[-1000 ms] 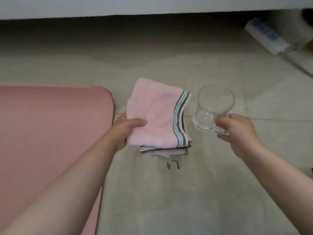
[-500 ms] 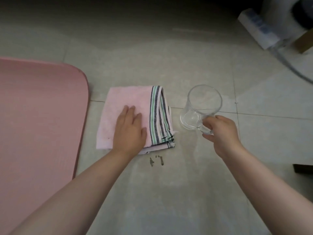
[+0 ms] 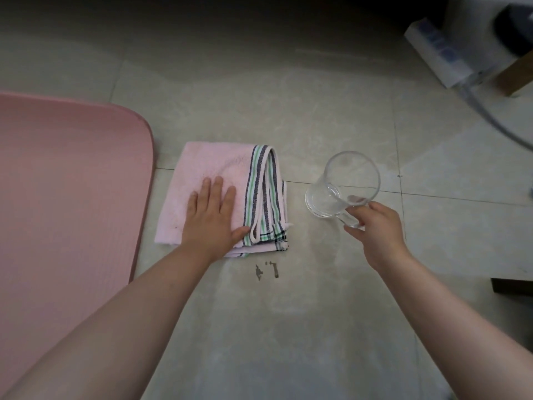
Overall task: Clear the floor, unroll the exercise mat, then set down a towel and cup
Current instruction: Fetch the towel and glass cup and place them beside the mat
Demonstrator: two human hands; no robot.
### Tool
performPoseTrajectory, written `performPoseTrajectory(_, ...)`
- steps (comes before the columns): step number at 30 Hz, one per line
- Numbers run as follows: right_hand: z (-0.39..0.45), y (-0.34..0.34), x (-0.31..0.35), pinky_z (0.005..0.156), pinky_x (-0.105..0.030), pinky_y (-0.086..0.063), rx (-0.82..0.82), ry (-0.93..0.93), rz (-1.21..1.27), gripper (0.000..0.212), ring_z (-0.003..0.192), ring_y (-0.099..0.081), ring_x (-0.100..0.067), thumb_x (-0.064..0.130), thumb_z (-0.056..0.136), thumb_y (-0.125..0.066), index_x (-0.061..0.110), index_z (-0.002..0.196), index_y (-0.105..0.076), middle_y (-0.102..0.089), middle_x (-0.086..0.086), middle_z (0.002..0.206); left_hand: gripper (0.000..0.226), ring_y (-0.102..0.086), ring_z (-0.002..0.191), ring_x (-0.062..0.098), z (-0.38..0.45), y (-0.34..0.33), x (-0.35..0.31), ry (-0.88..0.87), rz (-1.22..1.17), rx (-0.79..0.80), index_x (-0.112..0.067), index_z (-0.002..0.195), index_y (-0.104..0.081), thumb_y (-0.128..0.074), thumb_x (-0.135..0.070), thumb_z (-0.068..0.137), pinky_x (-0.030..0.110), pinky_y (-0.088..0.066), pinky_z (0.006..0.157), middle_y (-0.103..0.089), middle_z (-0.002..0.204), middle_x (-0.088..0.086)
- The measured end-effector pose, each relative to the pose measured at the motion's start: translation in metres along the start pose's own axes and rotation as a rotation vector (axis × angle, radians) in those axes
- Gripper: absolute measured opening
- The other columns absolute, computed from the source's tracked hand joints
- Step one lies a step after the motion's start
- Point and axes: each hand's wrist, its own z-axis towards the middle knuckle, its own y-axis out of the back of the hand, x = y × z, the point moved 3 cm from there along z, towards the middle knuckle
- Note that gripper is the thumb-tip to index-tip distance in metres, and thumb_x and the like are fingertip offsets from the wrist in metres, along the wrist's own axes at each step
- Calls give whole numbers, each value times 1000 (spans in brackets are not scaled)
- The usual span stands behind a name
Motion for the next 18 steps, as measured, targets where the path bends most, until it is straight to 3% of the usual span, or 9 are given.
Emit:
performPoseTrajectory(6, 4, 1, -4, 69, -24, -46, 23, 0, -47, 38, 60, -36, -12, 0, 83, -51, -25, 109, -40, -36, -8, 65, 84, 17, 145, 29, 1, 1, 3, -5, -3, 5, -15, 149, 7, -33, -58, 90, 42, 7, 118, 16, 157, 12)
performPoseTrajectory(8, 2, 3, -1, 71, -27, -44, 11, 27, -97, 35, 67, -40, -14, -1, 83, -51, -24, 107, -43, -43, -17, 68, 83, 17, 145, 29, 0, 2, 2, -9, -10, 1, -15, 149, 6, -34, -57, 90, 42, 6, 118, 16, 157, 12)
performPoseTrajectory(10, -1, 4, 3, 75, -26, -40, -26, 97, -196, 26, 84, -46, -16, 1, 82, -54, -14, 103, -49, -56, -12, 81, 83, 16, 145, 29, 1, 4, 0, -13, -19, 5, -15, 150, 4, -34, -57, 90, 43, 5, 118, 15, 158, 12)
performPoseTrajectory(12, -9, 8, 7, 85, -26, -41, -97, 213, -302, 35, 108, -50, -18, 2, 81, -57, 3, 114, -47, -57, -4, 114, 80, 14, 146, 28, -1, 7, -1, -29, -62, 10, -15, 150, 0, -35, -55, 90, 42, 4, 118, 12, 158, 12)
performPoseTrajectory(14, -21, 9, 17, 101, -17, -29, -181, 401, -459, 49, 134, -35, -22, 3, 80, -57, 6, 126, -40, -36, -11, 145, 71, 2, 147, 27, -4, 14, 2, -56, -173, -56, -12, 149, -13, -37, -48, 93, 40, -3, 119, -2, 159, 13)
performPoseTrajectory(16, -37, 3, 28, 102, -3, -15, -212, 588, -584, 50, 142, -18, -24, 1, 80, -55, 3, 128, -40, -17, -14, 154, 57, -22, 142, 31, -10, 27, 7, -60, -349, -225, -3, 141, -34, -44, -34, 95, 39, -16, 116, -28, 152, 18)
performPoseTrajectory(17, -45, -4, 34, 109, -10, -14, -196, 662, -614, 46, 142, -17, -26, 1, 80, -54, 1, 125, -43, -16, -16, 154, 50, -33, 136, 35, -14, 33, 13, -38, -420, -316, 1, 135, -43, -48, -28, 94, 39, -23, 113, -39, 145, 22)
performPoseTrajectory(18, -53, -12, 40, 116, -28, -18, -169, 720, -630, 42, 141, -19, -28, 1, 80, -52, -1, 121, -46, -18, -19, 153, 46, -41, 128, 39, -18, 37, 22, -14, -456, -390, 6, 127, -50, -50, -24, 92, 41, -29, 109, -48, 136, 26)
